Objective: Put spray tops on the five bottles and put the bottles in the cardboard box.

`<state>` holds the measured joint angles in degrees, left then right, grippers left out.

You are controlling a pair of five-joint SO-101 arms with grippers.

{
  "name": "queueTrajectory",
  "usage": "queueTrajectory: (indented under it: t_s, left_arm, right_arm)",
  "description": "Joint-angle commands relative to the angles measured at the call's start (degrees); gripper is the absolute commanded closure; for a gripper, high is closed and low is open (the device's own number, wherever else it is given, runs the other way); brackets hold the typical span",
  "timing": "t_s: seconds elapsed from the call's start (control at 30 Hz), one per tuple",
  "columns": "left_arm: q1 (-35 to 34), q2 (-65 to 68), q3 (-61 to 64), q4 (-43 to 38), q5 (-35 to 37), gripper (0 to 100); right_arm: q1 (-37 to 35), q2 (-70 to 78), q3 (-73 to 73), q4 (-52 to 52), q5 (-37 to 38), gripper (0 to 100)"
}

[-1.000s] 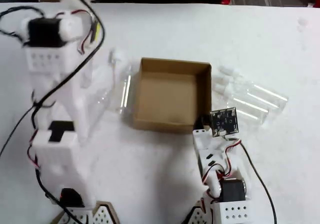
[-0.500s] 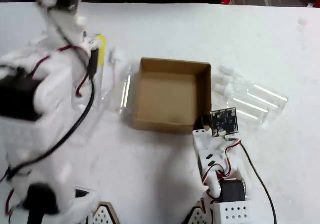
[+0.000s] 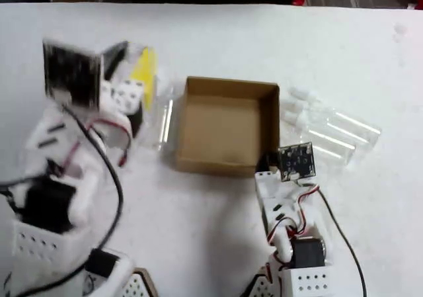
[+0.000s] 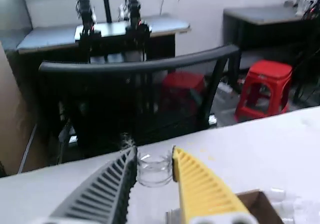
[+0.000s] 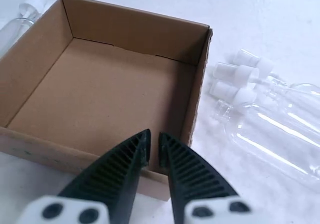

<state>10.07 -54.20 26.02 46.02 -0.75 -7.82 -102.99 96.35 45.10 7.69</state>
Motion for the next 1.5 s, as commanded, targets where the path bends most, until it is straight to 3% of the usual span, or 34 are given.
queueTrajectory:
  t_s: [0.0, 0.2, 0.43, 0.67, 0.9, 1.13, 1.47]
  left_arm:
    - [4.0, -8.2, 14.7, -18.9, 7.5, 98]
    - [4.4, 0.6, 19.1, -35.3, 15.6, 98]
    - [6.5, 21.5, 19.0, -59.0, 14.3, 98]
    - [10.9, 36.4, 18.7, -71.6, 8.7, 98]
    - [11.0, 55.4, 16.7, -84.2, 2.3, 98]
    - [10.8, 62.4, 20.1, -97.5, -4.7, 98]
    - [6.2, 71.8, 20.0, -108.2, -4.3, 98]
  right_arm:
    - [0.6, 0.0, 0.5, 0.0, 0.0, 98.0]
    - [0.4, 0.0, 0.5, 0.0, 0.0, 98.0]
    - [0.4, 0.0, 0.5, 0.0, 0.0, 98.0]
    - [0.3, 0.0, 0.5, -0.3, 0.0, 98.0]
    - [0.2, 0.0, 0.5, -0.4, 0.0, 98.0]
    - [0.2, 0.0, 0.5, -0.4, 0.0, 98.0]
    - [0.2, 0.0, 0.5, -0.2, 0.0, 98.0]
